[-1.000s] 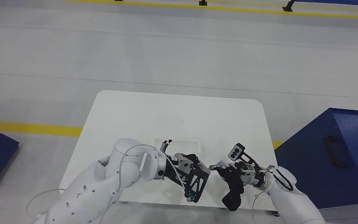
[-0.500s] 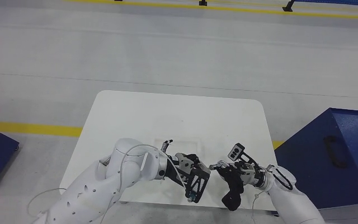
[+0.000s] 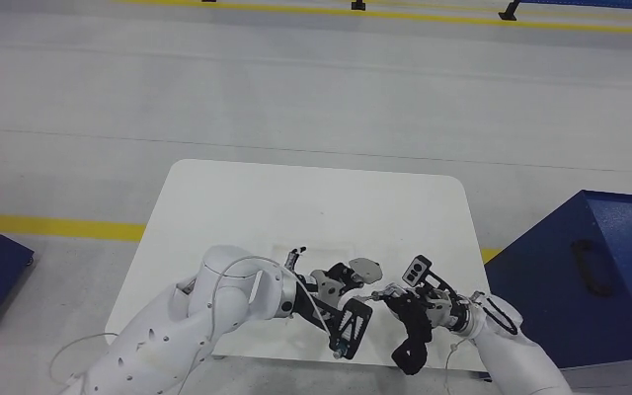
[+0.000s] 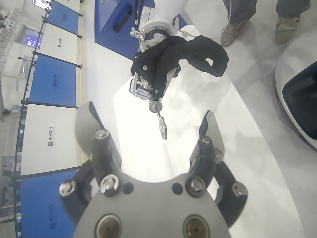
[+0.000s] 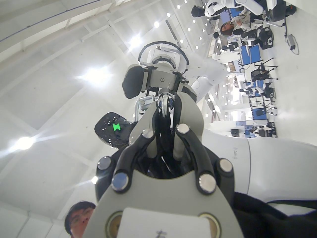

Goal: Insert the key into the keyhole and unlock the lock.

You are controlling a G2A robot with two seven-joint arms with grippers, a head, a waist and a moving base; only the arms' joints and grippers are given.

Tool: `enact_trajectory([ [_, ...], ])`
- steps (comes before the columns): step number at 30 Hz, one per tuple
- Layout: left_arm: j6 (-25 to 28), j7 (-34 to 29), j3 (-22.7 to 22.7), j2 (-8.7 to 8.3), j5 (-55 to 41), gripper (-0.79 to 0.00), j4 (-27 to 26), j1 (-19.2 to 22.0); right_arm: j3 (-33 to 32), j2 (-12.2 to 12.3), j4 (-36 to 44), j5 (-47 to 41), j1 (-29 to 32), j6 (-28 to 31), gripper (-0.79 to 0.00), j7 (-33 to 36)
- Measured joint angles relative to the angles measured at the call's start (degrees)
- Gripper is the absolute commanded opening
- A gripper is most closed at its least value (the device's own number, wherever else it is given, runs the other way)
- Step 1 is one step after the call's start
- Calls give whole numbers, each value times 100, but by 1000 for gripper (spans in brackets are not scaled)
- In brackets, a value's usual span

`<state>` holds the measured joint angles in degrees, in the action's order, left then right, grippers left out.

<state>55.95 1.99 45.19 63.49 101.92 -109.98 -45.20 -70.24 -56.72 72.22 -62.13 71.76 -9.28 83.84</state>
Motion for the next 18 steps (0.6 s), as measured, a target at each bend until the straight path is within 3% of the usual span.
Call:
enact_trajectory([
  [6, -497, 426, 470, -104, 99, 0, -315, -297, 204, -74, -471, -567, -287, -998, -785, 118],
  [16, -706, 602, 645, -147, 202, 0, -392, -444, 410, -84, -546, -904, -393, -1116, -785, 1],
  [18, -755, 579, 673, -145, 200, -169, -398, -464, 406, -87, -513, -882, -378, -1074, -785, -51],
])
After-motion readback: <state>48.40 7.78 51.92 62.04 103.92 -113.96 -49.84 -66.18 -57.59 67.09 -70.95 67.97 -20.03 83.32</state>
